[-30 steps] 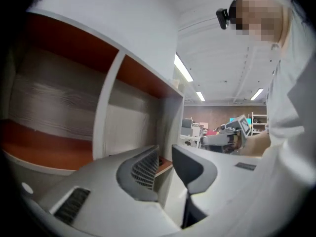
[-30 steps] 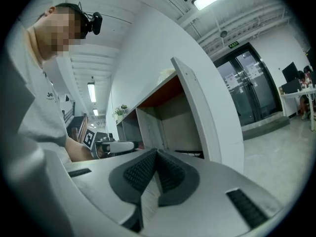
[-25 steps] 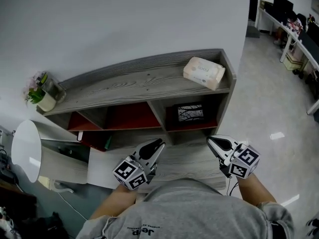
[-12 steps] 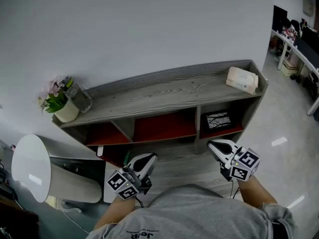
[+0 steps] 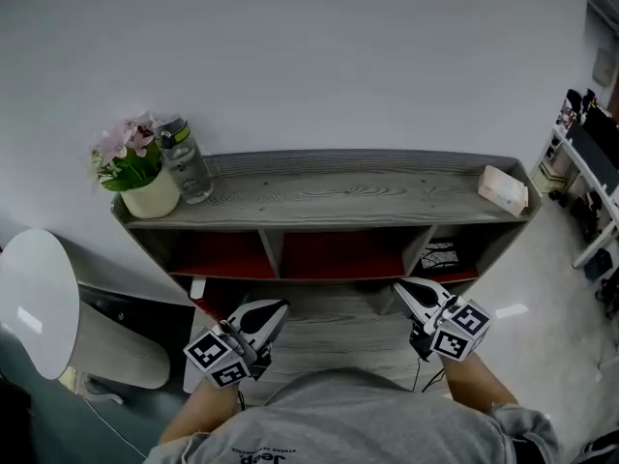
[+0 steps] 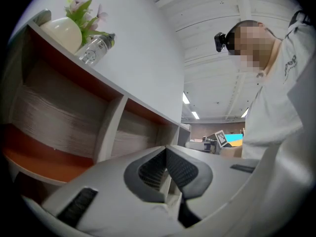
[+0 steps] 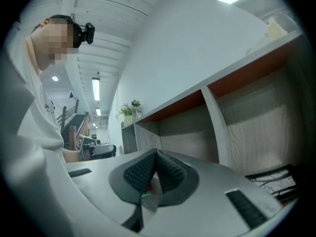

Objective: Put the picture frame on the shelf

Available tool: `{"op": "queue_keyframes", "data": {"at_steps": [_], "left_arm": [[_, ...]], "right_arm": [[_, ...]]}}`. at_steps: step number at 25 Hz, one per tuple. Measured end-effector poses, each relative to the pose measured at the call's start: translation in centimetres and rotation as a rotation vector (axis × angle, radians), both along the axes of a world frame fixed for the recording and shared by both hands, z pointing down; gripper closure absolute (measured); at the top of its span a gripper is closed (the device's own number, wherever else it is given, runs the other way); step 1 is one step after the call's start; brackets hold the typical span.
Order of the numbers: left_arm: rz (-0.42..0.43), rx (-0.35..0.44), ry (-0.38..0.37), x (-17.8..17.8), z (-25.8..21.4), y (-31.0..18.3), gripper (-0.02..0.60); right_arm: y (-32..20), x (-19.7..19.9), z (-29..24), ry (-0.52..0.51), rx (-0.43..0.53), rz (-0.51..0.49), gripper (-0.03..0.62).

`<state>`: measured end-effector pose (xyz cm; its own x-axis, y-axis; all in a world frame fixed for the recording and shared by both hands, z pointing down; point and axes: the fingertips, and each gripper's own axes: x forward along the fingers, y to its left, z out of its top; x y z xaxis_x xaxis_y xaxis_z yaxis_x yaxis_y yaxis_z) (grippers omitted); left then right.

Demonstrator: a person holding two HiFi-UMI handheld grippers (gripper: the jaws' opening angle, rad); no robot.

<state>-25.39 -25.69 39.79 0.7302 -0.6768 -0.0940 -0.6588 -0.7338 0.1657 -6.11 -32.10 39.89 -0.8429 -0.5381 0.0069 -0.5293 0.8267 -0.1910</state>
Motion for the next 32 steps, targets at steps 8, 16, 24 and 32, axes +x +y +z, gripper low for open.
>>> {"op": "queue_keyframes", "data": {"at_steps": [8,16,24,32], "left_arm": [[0.001,0.024,-0.02,0.9,-0.8,0.3,0.571],[0.001,0.027,-0.033,1.8,-0.8,0.4,0.571],[0.008,0.01,-0.036,2.1,-0.5,0.3,0.572],[0.013,0.004,-0.041,2.5,-0.2,0.3,0.572]], "right_arm": [[-0.1,0.1,-0.5,0.023,0.034,-0.011,0.588],[0.1,0.1,-0.3,0.04,0.038,-0.032,0.589],[0.2,-0.1,-0.1,0.044,0.036,-0.039,0.589],[0.3,0.0,0.1,0.045,0.033,-0.044,0.589]]}}
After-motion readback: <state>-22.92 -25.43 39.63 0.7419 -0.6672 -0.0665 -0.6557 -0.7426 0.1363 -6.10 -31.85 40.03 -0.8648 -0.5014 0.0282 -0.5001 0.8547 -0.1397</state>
